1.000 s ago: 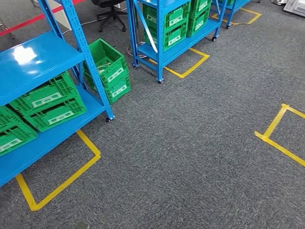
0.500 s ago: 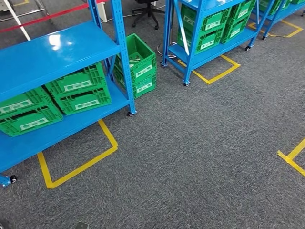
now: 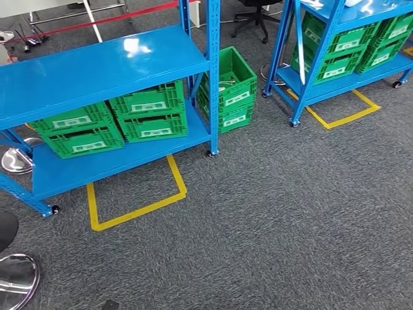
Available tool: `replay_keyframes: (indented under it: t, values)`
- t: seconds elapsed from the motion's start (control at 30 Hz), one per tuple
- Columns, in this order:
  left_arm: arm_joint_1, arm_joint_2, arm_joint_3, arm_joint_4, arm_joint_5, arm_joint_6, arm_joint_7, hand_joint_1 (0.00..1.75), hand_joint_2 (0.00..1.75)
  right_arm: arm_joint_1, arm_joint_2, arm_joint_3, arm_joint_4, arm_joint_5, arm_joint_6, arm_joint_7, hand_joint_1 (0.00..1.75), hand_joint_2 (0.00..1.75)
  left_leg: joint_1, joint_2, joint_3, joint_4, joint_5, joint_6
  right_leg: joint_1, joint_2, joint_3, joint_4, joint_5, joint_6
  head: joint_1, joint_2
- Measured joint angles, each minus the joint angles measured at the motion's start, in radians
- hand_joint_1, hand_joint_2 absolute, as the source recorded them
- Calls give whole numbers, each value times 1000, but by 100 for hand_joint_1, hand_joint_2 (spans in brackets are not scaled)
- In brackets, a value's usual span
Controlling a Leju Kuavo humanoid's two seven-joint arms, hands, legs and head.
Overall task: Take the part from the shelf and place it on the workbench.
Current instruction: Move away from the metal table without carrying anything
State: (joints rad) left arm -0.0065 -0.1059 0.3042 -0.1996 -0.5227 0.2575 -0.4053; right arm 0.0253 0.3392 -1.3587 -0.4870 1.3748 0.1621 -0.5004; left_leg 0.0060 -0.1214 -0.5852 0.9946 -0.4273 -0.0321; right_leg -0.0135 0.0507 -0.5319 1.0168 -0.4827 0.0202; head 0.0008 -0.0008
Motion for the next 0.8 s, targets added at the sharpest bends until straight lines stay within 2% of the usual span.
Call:
replay_keyframes:
  t: [0.03,0.1,0.13,0.17,0.2,0.23,0.27,0.33,0.37,0.4,0.47,0.5,0.53,0.6,0.63,0.67,0.7,0.73,0.77,0.8]
  values:
    - [0,0,1,0,-1,1,2,0,0,0,2,0,-2,2,1,-1,0,0,-2,28,-16,31,-21,-5,-1,-14,0,-3,2,-6,-4,0]
    - [-5,-1,1,0,-4,1,4,0,0,2,3,-3,-5,6,2,-1,0,0,-3,89,-75,153,-88,-12,1,-47,0,-4,2,-13,-12,0]
    - [-7,-2,1,0,-6,2,4,0,0,3,4,-4,-6,8,3,-2,0,0,-3,103,-108,222,-117,-15,2,-64,-1,-4,2,-14,-13,0]
    - [-7,-2,1,0,-7,2,4,0,0,4,4,-6,-7,8,3,-2,0,0,-2,109,-129,268,-130,-17,3,-81,-1,-4,1,-14,-13,0]
    - [-6,-2,1,0,-7,2,4,0,0,3,4,-7,-7,9,3,-2,0,0,-1,111,-132,279,-123,-17,4,-95,-1,-4,0,-14,-13,0]
    - [-4,-2,2,0,-7,2,4,0,0,2,4,-8,-7,10,4,-2,0,0,0,115,-115,248,-98,-17,4,-109,0,-4,-1,-13,-13,0]
    - [-3,-1,2,0,-7,2,4,0,0,1,4,-8,-7,10,4,-2,0,0,-1,127,-81,187,-65,-15,4,-121,2,-4,-3,-12,-13,0]
    - [-7,-1,3,0,-7,3,4,0,0,-1,5,-9,-8,10,4,-2,0,0,-4,173,-8,52,-16,-8,9,-143,4,-3,-10,-3,-14,0]
    - [-9,-1,4,0,-7,3,4,0,0,-1,5,-10,-9,10,4,-2,0,0,-6,188,13,13,-8,-2,13,-153,5,-2,-14,2,-13,0]
    - [-10,-2,5,0,-8,3,4,0,0,-2,5,-10,-10,10,4,-2,0,0,-9,191,21,-4,-8,4,16,-164,7,-3,-17,7,-12,0]
    - [-7,-3,7,0,-8,3,4,0,0,-5,5,-11,-12,10,4,-2,0,0,-8,166,20,-10,-8,19,15,-181,19,-8,-22,17,-10,0]
    - [-5,-3,8,0,-8,3,4,0,0,-7,5,-12,-12,10,4,-3,0,0,-6,155,21,-12,-7,25,14,-169,21,-1,-31,22,-8,0]
    - [-4,-2,8,0,-8,3,4,0,0,-7,6,-13,-12,11,4,-3,0,0,-3,144,22,-14,-4,32,11,-144,13,26,-50,27,-5,0]
    - [-6,-2,9,0,-8,2,4,0,0,-5,6,-15,-13,13,4,-3,0,0,0,121,22,-15,-1,41,8,-80,-39,143,-112,34,1,0]
    - [-7,-2,9,0,-8,1,4,0,0,-3,6,-16,-13,15,5,-3,0,0,0,108,21,-15,0,43,8,-63,-74,215,-142,35,3,0]
    - [-7,-2,9,0,-8,1,4,0,0,-2,6,-17,-13,17,5,-3,0,0,-1,93,20,-14,0,44,8,-55,-102,267,-155,36,4,0]
    - [-6,-3,9,0,-8,0,4,0,0,-1,6,-17,-14,19,5,-3,0,0,-1,78,21,-14,0,44,8,-53,-117,285,-148,35,5,0]
    - [-5,-3,9,0,-8,0,4,0,0,-1,6,-17,-14,21,5,-3,0,0,-1,62,22,-14,0,44,7,-50,-111,262,-121,35,5,0]
    - [-5,-4,9,0,-8,0,4,0,0,-1,6,-18,-15,22,6,-3,0,0,0,47,24,-13,0,42,5,-41,-90,204,-80,34,6,0]
    - [-5,-4,9,0,-8,0,4,0,0,-1,6,-18,-16,23,6,-3,0,0,1,32,24,-12,0,40,2,-18,-62,133,-43,32,6,0]
